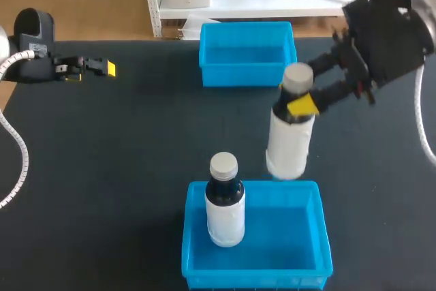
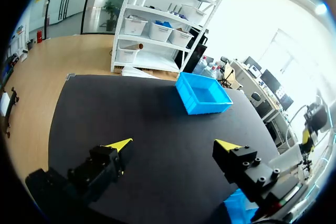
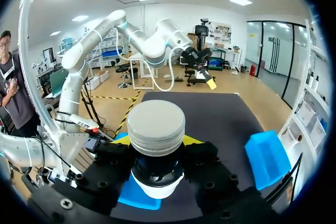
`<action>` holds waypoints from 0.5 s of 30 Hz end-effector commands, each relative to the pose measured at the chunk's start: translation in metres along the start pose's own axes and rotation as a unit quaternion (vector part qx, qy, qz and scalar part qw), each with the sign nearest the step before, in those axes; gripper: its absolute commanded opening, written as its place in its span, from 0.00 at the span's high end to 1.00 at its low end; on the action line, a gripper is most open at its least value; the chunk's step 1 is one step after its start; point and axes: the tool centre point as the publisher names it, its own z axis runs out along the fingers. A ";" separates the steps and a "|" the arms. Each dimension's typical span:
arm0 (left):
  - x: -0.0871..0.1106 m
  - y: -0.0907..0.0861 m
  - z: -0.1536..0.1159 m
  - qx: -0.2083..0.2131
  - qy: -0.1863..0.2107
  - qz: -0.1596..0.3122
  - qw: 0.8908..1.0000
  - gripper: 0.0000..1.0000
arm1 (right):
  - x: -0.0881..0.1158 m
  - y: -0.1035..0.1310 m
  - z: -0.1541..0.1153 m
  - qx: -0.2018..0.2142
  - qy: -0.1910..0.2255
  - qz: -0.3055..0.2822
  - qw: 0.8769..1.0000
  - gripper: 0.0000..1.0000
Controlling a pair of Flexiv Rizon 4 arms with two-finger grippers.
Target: Pick up the bottle, and place it in the far bin if it is heavy, or in the near bin if it is light.
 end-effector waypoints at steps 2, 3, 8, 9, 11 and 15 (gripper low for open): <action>0.000 0.000 0.000 0.000 0.000 0.000 1.000 0.00 | 0.004 0.041 0.008 0.068 0.002 -0.001 0.998 1.00; 0.000 0.000 0.000 0.000 0.000 0.000 1.000 0.00 | 0.006 0.046 0.011 0.065 0.002 0.000 0.998 1.00; 0.000 0.000 0.000 0.000 0.000 0.000 1.000 0.00 | 0.017 0.058 0.020 0.054 0.000 0.006 0.999 1.00; 0.000 0.000 0.000 0.000 0.000 0.000 1.000 0.00 | 0.020 0.059 0.022 0.051 -0.001 0.006 0.999 1.00; 0.000 0.000 0.000 0.000 0.000 0.000 1.000 0.00 | 0.025 0.061 0.025 0.047 -0.001 0.007 0.999 1.00; 0.000 0.000 0.000 0.000 0.000 0.000 1.000 0.00 | 0.034 0.062 0.030 0.039 -0.004 0.009 0.999 1.00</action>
